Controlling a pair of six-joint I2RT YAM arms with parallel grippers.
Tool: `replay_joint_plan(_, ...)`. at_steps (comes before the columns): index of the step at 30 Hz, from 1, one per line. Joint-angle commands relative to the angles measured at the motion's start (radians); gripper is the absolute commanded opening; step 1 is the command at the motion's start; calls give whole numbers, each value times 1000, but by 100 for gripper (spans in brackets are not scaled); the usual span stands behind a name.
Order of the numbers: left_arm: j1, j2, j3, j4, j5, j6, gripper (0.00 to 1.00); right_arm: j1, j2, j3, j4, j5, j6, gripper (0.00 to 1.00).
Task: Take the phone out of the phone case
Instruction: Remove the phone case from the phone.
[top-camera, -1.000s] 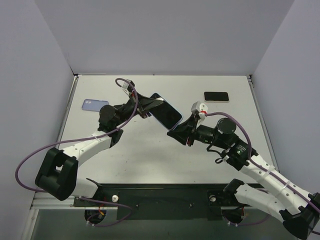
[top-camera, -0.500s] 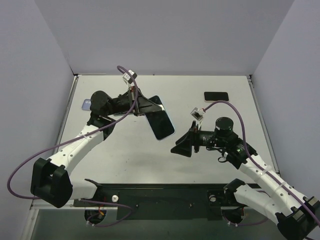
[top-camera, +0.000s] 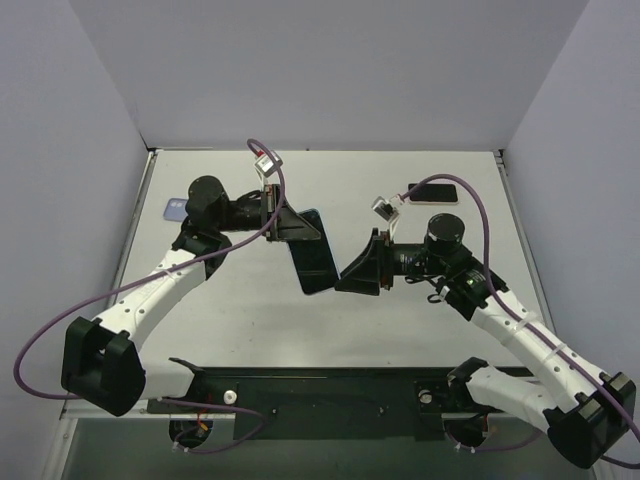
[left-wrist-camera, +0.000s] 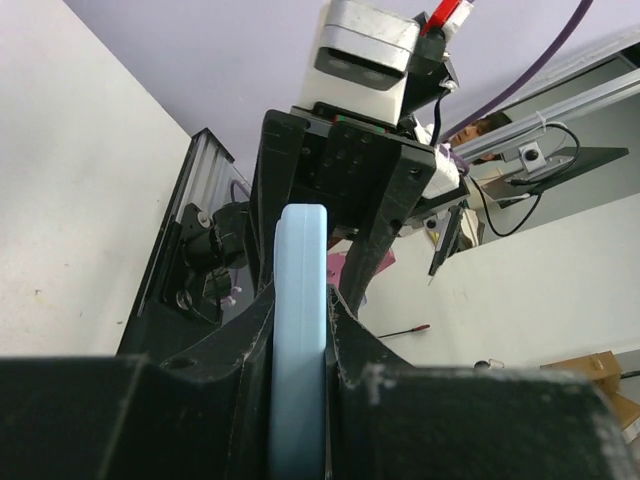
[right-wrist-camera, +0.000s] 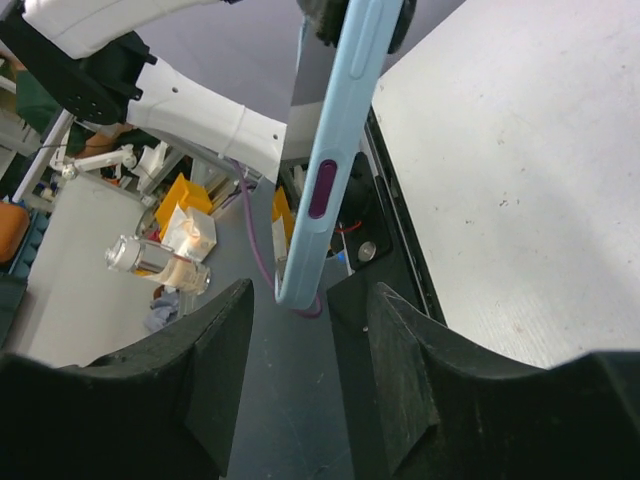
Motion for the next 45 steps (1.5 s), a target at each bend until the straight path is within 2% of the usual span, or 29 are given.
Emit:
replay_joint_plan(1,2,-45,34,24,33,18,0,47,48,48,97,-54,22,42)
replay_joint_plan(5,4,-50,39,18,39,15,0,91,85,88,11,-64,-47,38)
replay_joint_plan(11,4,-56,33,25,45,-1,0,101,94,93,-9,-83,-88,28)
replay_joint_plan(13,4,-55,28,50,51,-20,0,101,94,102,-55,-83,-122,22)
replay_joint_plan(16,2,-50,23,99,59,-69,0,108,91,120,-145,-71,-231,5)
replay_joint_plan(18,2,-47,19,185,66,-134,0,113,82,126,-210,-44,-304,0)
replay_joint_plan(24,-12,-45,-1,424,76,-341,0,122,63,116,-239,57,-433,0)
replay_joint_plan(27,-27,-35,-18,612,75,-503,0,130,60,87,-228,125,-522,0)
replay_joint_plan(31,-48,-21,-33,781,65,-655,0,137,79,93,-269,220,-625,0)
replay_joint_plan(33,-55,-22,-42,859,53,-712,0,136,83,99,-270,222,-686,0)
replay_joint_plan(39,-116,-59,-50,892,46,-752,0,147,129,206,-371,162,-774,0)
replay_joint_plan(45,-193,-93,-47,820,63,-686,0,188,166,283,-406,84,-799,0)
